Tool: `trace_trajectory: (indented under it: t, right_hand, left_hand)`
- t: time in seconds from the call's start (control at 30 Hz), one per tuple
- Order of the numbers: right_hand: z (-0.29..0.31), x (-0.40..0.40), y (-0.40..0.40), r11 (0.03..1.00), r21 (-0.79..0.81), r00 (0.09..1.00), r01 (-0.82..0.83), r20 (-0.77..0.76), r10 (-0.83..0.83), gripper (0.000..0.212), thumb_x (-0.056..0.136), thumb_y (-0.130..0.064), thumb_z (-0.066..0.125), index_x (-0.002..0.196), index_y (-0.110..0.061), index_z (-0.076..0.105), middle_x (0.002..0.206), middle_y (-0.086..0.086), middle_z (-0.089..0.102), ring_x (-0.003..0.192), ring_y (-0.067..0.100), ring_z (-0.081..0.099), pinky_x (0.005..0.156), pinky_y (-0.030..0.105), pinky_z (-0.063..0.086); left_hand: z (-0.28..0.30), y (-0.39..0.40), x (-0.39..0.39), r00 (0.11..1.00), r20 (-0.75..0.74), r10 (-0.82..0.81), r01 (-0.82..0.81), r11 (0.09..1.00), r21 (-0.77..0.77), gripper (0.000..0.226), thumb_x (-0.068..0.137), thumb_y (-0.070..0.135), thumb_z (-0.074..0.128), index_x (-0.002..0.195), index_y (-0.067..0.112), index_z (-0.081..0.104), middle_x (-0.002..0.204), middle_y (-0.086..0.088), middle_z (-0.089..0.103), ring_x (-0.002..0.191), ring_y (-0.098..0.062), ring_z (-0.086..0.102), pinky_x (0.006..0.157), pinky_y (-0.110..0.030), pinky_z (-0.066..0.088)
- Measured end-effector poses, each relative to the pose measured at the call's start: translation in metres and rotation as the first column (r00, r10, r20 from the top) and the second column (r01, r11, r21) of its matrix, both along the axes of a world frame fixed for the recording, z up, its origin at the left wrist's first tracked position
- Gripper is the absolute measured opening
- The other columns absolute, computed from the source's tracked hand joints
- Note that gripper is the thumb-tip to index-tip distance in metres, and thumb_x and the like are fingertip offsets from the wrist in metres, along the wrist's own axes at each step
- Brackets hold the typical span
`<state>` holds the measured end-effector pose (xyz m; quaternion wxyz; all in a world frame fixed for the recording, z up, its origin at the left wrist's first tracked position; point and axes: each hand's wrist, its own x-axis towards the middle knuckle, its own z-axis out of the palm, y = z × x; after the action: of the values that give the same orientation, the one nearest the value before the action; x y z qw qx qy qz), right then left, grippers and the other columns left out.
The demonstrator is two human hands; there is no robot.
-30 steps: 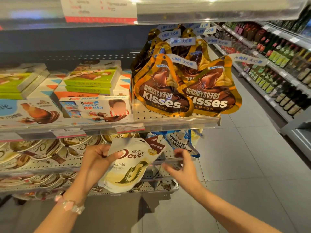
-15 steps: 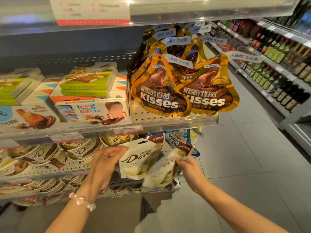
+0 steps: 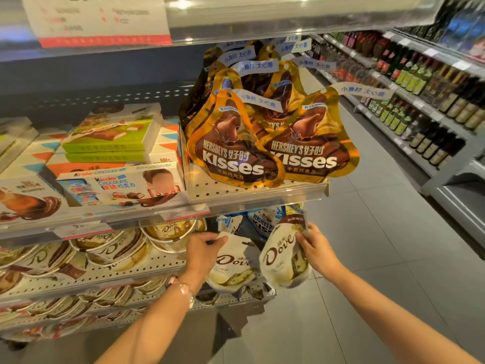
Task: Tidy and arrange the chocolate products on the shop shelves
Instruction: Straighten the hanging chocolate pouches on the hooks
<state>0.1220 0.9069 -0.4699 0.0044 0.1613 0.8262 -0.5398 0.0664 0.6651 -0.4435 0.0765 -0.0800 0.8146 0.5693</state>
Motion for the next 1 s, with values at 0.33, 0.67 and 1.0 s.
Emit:
trace_trajectory:
  t: [0.33, 0.67, 1.0]
  right_hand:
    - [0.005, -0.042, -0.016, 0.936, -0.327, 0.99, -0.131, -0.001, 0.138, 0.015, 0.096, 0.0, 0.04, 0.109, -0.007, 0.046, 0.101, 0.007, 0.059, 0.096, 0.019, 0.059, 0.084, 0.027, 0.052]
    - [-0.004, -0.055, -0.015, 0.997, 0.075, 0.992, -0.032, 0.126, 0.022, 0.021, 0.097, -0.008, 0.045, 0.087, 0.0, 0.062, 0.092, 0.012, 0.057, 0.088, 0.026, 0.051, 0.078, 0.027, 0.042]
    - [0.009, -0.004, 0.004, 0.955, -0.157, 0.967, 0.252, 0.082, -0.242, 0.019, 0.089, -0.019, 0.061, 0.073, -0.012, 0.069, 0.073, 0.001, 0.071, 0.069, 0.016, 0.069, 0.061, 0.029, 0.055]
  left_hand:
    - [-0.012, 0.012, -0.004, 0.959, -0.28, -0.043, -0.037, 0.962, -0.272, 0.02, 0.083, 0.01, 0.068, 0.098, -0.002, 0.07, 0.106, -0.008, 0.056, 0.11, -0.026, 0.052, 0.097, -0.029, 0.041]
    - [-0.026, 0.017, -0.036, 0.988, -0.123, -0.096, 0.057, 0.955, -0.292, 0.012, 0.085, 0.014, 0.067, 0.084, 0.004, 0.075, 0.074, 0.001, 0.065, 0.07, -0.014, 0.057, 0.055, -0.016, 0.035]
    - [-0.03, 0.002, -0.015, 0.988, -0.136, -0.074, 0.029, 0.951, -0.308, 0.013, 0.081, 0.01, 0.07, 0.077, -0.002, 0.073, 0.053, 0.022, 0.043, 0.058, -0.007, 0.047, 0.066, -0.024, 0.037]
